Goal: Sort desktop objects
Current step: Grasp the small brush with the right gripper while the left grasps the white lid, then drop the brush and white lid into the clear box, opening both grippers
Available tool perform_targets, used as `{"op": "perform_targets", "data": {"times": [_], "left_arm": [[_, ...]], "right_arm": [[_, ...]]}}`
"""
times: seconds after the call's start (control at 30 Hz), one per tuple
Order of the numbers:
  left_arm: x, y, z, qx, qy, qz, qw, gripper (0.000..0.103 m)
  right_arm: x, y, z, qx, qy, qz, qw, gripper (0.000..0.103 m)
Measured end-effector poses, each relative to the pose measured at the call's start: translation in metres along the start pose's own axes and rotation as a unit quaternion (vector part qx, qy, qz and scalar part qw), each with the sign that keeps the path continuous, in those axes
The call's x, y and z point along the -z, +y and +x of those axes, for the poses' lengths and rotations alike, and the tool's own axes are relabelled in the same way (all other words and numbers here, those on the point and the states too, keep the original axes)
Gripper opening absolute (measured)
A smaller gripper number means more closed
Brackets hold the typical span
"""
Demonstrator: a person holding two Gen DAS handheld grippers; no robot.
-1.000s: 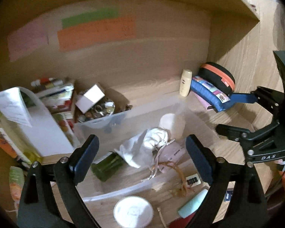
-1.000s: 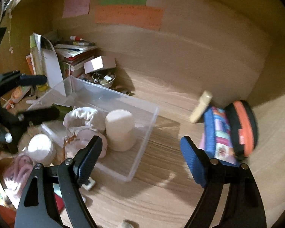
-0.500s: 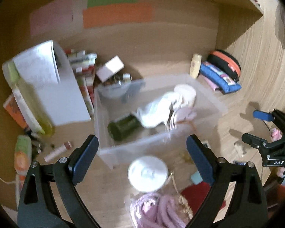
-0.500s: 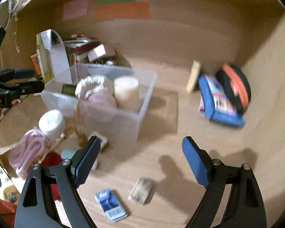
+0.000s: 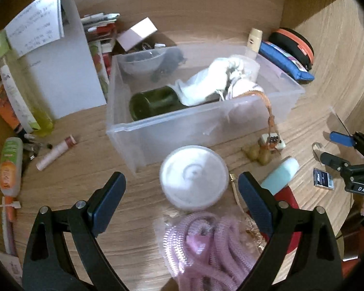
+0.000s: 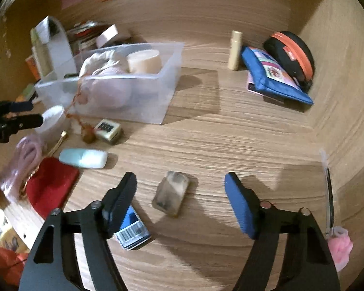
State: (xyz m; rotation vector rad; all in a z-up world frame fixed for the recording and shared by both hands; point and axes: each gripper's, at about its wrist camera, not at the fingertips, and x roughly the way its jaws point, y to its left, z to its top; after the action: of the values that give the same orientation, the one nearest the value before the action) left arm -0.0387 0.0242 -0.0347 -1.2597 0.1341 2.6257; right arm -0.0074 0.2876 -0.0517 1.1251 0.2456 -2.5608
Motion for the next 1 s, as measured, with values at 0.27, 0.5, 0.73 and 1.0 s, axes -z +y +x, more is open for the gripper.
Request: {"op": "perform_targets", "data": {"times": [0.27,0.5,0.73,1.0], "left_arm": [[-0.002,-0.002,0.018,-0.008,0.027,-0.004,0.9996,0.095],[-0.005,-0.007,0.037,0.005,0.051,0.001,0.9987,0.088],[-0.006,-0.007,0.035,0.023,0.048,-0.004,0.9986,0.066],[-0.003,0.007,0.024,0.019,0.025,-0.034,0.9989,0.065]], "right_arm": [[0.003,0.010,0.011,-0.017,0.013,-0.018,1.000,0.049],[0.006,0.004,0.012,-0.018,0.013,0.001,1.000,0.028],[0.004,0.000,0.012,-0.016,0.007,0.008,1.000,0.022],[-0.018,0.001,-0.003,-0.038,-0.020,0.008,0.999,0.022]]}}
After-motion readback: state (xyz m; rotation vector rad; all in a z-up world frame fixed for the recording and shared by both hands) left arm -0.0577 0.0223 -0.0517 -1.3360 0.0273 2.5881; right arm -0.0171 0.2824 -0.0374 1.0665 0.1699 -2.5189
